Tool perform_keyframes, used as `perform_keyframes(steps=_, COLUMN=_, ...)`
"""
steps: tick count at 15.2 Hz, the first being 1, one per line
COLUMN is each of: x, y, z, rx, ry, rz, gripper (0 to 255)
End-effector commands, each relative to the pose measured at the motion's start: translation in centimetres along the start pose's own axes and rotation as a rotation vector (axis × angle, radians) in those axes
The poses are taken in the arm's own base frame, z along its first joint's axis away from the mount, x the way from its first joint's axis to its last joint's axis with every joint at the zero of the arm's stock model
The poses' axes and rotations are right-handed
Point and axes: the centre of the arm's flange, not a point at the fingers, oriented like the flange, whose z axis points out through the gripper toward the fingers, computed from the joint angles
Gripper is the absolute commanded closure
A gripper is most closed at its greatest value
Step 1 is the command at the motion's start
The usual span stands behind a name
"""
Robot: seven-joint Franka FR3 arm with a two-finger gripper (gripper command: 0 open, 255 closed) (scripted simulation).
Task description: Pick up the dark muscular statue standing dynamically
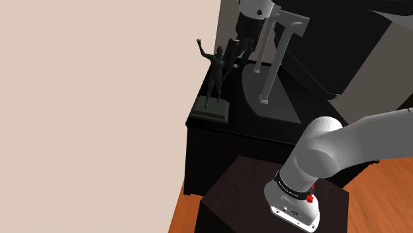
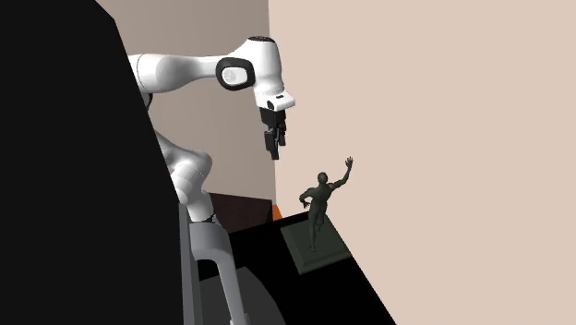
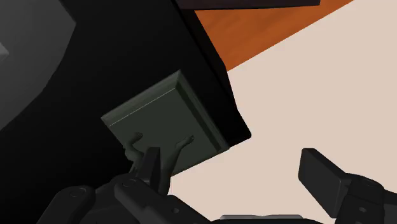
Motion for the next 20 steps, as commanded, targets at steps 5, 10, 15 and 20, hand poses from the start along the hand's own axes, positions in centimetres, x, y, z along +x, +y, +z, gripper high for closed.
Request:
perform_keyframes(steps=5, x=4.7, y=3.8, z=-0.3, rx=0.042, ry=-0.035, rz=-0.052, gripper=0)
perform_keyframes(steps=10, x=11.0, y=8.3, z=-0.3, rx=0.095, ry=-0.079, rz=-0.117, gripper=0)
perform_keyframes(steps=15, x=17.4, y=12.3, z=0.2, rx=0.147, ry=-0.122, rz=-0.182, gripper=0)
perform_keyframes(steps=20, x=17.8, y=12.5, z=2.4, rx=0.152, ry=-0.127, rz=-0.188, gripper=0)
